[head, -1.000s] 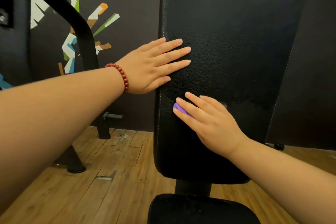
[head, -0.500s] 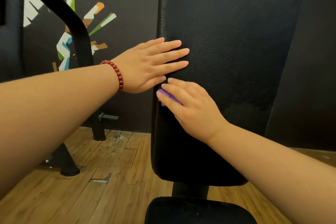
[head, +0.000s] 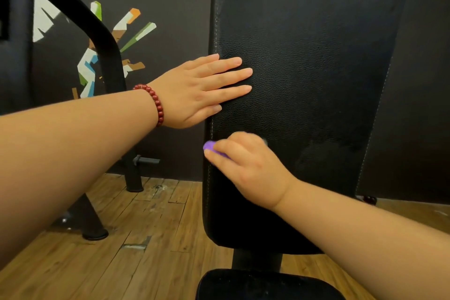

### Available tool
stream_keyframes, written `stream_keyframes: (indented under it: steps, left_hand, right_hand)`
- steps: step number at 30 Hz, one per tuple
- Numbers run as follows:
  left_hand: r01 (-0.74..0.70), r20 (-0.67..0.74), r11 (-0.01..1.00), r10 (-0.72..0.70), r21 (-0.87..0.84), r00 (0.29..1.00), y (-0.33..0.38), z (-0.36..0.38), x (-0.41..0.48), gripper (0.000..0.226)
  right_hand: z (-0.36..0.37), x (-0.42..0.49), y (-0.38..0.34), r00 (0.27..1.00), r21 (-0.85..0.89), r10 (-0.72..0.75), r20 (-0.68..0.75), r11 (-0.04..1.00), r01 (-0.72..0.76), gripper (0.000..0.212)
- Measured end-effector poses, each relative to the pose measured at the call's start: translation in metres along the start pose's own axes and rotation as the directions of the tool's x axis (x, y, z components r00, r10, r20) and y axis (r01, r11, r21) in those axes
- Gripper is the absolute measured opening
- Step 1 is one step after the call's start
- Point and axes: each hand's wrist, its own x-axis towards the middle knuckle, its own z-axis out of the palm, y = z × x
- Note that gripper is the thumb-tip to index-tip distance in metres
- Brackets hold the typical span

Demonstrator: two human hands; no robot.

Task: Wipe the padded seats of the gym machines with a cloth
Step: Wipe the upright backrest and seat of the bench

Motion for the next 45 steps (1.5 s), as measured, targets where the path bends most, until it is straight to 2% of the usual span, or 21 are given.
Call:
stream_keyframes:
  steps: [2, 4, 5, 7, 9, 10, 13, 16, 18, 21, 24, 29, 31, 34, 37, 40, 43, 45]
  left_hand:
    - [0.009, 0.004, 1.000, -0.009, 0.005, 1.000, 0.002, 0.000, 0.000, 0.054]
    - [0.031, 0.008, 0.999, -0.031, 0.010, 0.999, 0.005, 0.001, 0.000, 0.054]
    - [0.042, 0.008, 0.999, -0.042, 0.011, 0.999, 0.007, 0.001, -0.001, 0.054]
    - [0.058, 0.008, 0.998, -0.058, 0.018, 0.998, 0.010, 0.002, -0.001, 0.054]
    - [0.070, 0.001, 0.997, -0.070, 0.036, 0.998, 0.012, 0.002, -0.001, 0.054]
    - [0.071, -0.002, 0.997, -0.071, 0.042, 0.997, 0.013, 0.002, -0.001, 0.053]
    - [0.060, -0.008, 0.997, -0.060, 0.039, 0.998, 0.015, 0.001, -0.002, 0.051]
    - [0.043, -0.004, 0.999, -0.043, 0.017, 0.999, 0.019, 0.001, -0.004, 0.051]
    - [0.051, -0.008, 0.999, -0.051, 0.004, 0.999, 0.022, 0.001, -0.005, 0.051]
    - [0.046, -0.012, 0.999, -0.046, -0.006, 0.999, 0.030, 0.001, -0.006, 0.052]
    - [0.028, 0.009, 0.999, -0.028, -0.016, 1.000, 0.044, 0.007, -0.009, 0.054]
    - [0.057, 0.001, 0.998, -0.057, -0.027, 0.998, 0.052, 0.007, -0.008, 0.054]
    - [0.097, -0.011, 0.995, -0.098, -0.027, 0.995, 0.057, 0.006, -0.007, 0.054]
    - [0.225, -0.027, 0.972, -0.227, -0.066, 0.974, 0.075, 0.008, -0.003, 0.054]
    - [0.332, -0.030, 0.937, -0.337, -0.106, 0.941, 0.092, 0.012, 0.002, 0.056]
    - [0.414, -0.045, 0.900, -0.423, -0.138, 0.905, 0.104, 0.015, 0.006, 0.057]
    - [0.495, -0.059, 0.852, -0.510, -0.171, 0.858, 0.118, 0.017, 0.013, 0.058]
    - [0.537, -0.069, 0.824, -0.555, -0.180, 0.829, 0.127, 0.017, 0.018, 0.058]
  right_hand:
    - [-0.001, -0.013, -0.009, 0.990, 0.054, -0.102, 0.097, 0.994, 0.097, 0.025]
    - [-0.005, -0.011, -0.003, 0.976, 0.039, -0.161, 0.148, 0.987, 0.157, 0.025]
    - [-0.006, -0.006, 0.002, 0.980, -0.002, -0.145, 0.136, 0.989, 0.147, 0.024]
    - [-0.009, 0.008, 0.013, 0.999, -0.074, -0.011, 0.033, 0.997, 0.013, 0.020]
    - [-0.008, 0.015, 0.017, 0.991, -0.069, 0.113, -0.071, 0.991, -0.118, 0.016]
    - [-0.006, 0.012, 0.014, 0.991, -0.054, 0.115, -0.076, 0.991, -0.119, 0.016]
    - [-0.004, -0.015, -0.001, 0.989, 0.017, -0.082, 0.122, 0.997, 0.080, 0.021]
    - [-0.013, -0.036, -0.007, 0.928, 0.060, -0.220, 0.300, 0.976, 0.212, 0.029]
    - [-0.017, -0.033, 0.000, 0.949, 0.016, -0.175, 0.262, 0.984, 0.177, 0.027]
    - [-0.021, -0.018, 0.013, 0.998, -0.073, -0.017, 0.066, 0.997, 0.022, 0.019]
    - [-0.018, -0.022, 0.009, 0.997, -0.086, 0.076, -0.019, 0.993, -0.077, 0.019]
    - [-0.019, -0.061, -0.002, 0.964, -0.008, -0.115, 0.241, 0.993, 0.120, 0.027]
    - [-0.024, -0.058, 0.006, 0.968, -0.010, -0.101, 0.229, 0.994, 0.106, 0.025]
    - [-0.035, -0.039, 0.025, 0.997, -0.089, 0.075, 0.024, 0.993, -0.073, 0.020]
    - [-0.036, -0.037, 0.029, 0.974, -0.118, 0.192, -0.117, 0.972, -0.205, 0.021]
    - [-0.033, -0.055, 0.015, 0.974, -0.064, 0.223, -0.039, 0.972, -0.225, 0.027]
    - [-0.039, -0.073, 0.013, 0.985, -0.078, 0.126, 0.115, 0.990, -0.118, 0.024]
    - [-0.044, -0.068, 0.024, 0.990, -0.116, 0.104, 0.092, 0.989, -0.093, 0.020]
